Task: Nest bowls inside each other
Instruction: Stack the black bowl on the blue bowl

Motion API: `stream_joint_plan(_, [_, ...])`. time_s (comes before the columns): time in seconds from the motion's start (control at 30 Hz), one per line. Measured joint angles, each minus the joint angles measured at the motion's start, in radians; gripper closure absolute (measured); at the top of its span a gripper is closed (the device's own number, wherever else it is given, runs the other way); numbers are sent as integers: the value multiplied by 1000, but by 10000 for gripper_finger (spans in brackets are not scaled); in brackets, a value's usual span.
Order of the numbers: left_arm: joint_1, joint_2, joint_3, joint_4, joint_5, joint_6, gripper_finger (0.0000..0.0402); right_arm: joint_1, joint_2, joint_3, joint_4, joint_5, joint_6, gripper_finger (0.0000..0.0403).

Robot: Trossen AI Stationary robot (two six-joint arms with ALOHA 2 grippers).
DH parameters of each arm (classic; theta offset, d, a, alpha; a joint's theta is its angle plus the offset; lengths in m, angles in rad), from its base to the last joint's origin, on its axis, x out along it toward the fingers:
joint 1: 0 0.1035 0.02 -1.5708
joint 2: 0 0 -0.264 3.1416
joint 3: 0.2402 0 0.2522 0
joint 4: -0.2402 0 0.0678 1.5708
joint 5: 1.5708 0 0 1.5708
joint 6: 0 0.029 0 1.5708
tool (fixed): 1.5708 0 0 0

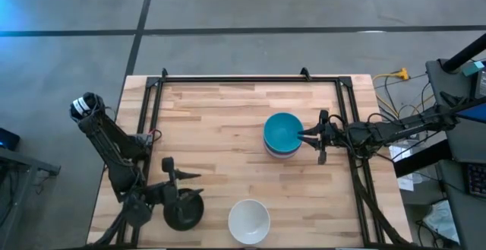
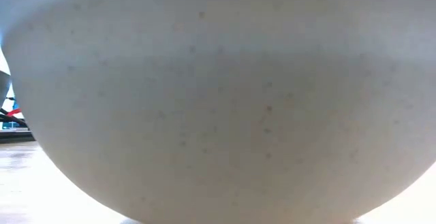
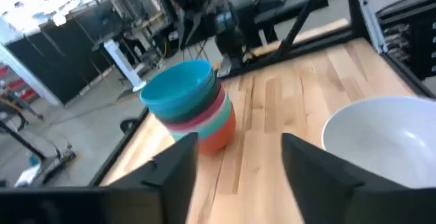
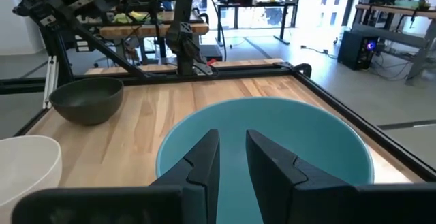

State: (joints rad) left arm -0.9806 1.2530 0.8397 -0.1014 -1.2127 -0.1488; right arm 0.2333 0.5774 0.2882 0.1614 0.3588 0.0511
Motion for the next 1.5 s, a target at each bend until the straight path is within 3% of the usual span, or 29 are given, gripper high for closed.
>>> stream_joint_plan(0.1, [4,1,21,-192,65,-189,172,0,0,0,-9,0,3,335])
stream_joint_plan(0.17, [23,10,46,-367,167,-364,162,0,0,0,-17,0,7,335])
stream_joint_plan(0.33, [134,79,123,-799,584,-788,169,0,0,0,-16,0,9,335])
stream_joint_plan(0.43, [191,119,145,-895,794,-834,183,0,0,0,-15,3,8,335])
stream_joint_plan(0.57, [229,129,160,-881,917,-758,204,0,0,0,-8,7,4,335])
stream_joint_plan(0.8, [250,111,166,-874,977,-735,225,0,0,0,1,8,1,335])
stream_joint_plan(1.1, [257,138,118,-779,1004,-729,226,0,0,0,0,8,1,335])
stream_joint_plan(1.5, [279,187,104,-769,1059,-734,227,0,0,0,0,8,1,335])
